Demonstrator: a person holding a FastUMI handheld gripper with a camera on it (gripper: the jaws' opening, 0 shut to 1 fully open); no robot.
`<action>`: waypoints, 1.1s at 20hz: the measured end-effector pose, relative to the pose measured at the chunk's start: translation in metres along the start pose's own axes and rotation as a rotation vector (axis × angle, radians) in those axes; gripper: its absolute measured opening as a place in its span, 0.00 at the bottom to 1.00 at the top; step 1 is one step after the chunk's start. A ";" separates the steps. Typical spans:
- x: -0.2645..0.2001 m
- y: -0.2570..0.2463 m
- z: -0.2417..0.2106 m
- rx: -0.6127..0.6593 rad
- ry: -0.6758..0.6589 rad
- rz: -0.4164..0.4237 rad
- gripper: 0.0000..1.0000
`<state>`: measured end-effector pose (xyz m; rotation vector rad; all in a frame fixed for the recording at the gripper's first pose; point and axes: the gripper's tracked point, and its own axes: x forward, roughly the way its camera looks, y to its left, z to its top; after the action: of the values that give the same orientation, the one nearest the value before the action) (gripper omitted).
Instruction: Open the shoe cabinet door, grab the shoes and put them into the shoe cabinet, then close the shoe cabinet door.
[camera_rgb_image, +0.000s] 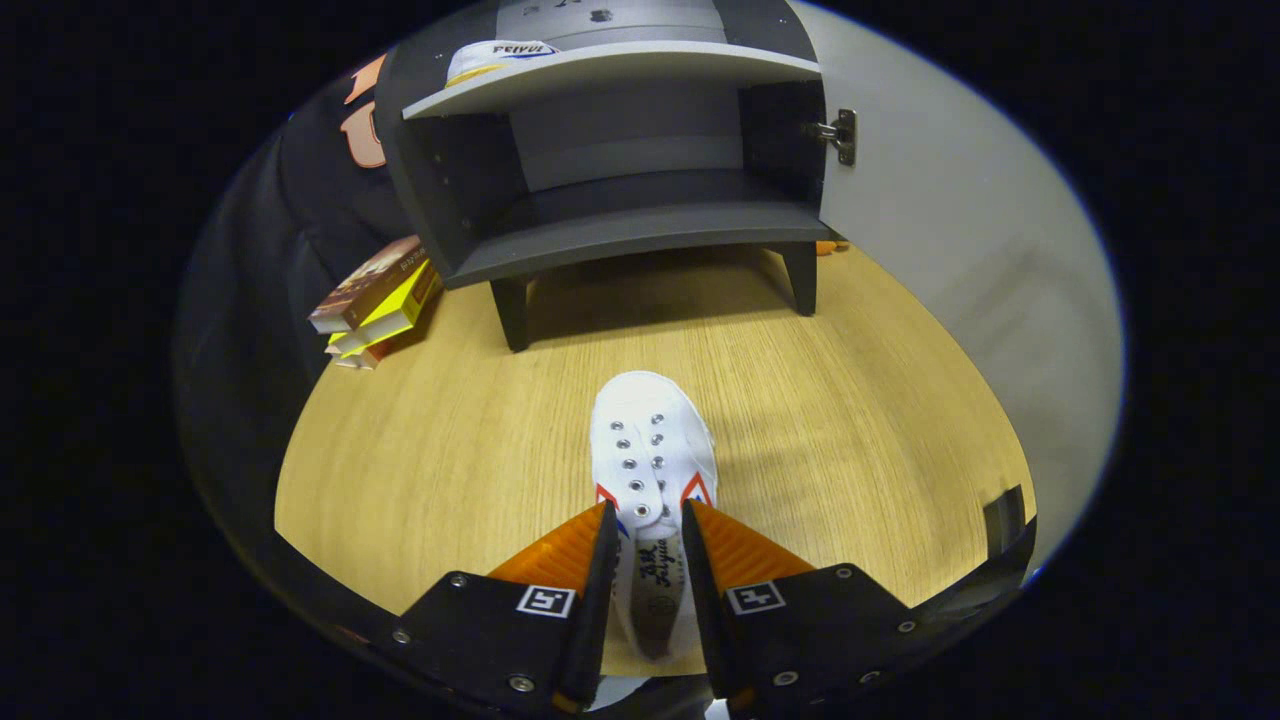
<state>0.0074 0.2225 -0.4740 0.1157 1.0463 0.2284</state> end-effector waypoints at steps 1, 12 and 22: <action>0.005 0.008 -0.008 0.007 0.028 0.014 0.41; 0.041 0.007 -0.038 -0.073 0.049 -0.124 0.28; -0.007 0.005 0.032 0.012 -0.008 -0.114 0.01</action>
<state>0.0315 0.2263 -0.4511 0.0680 1.0428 0.1184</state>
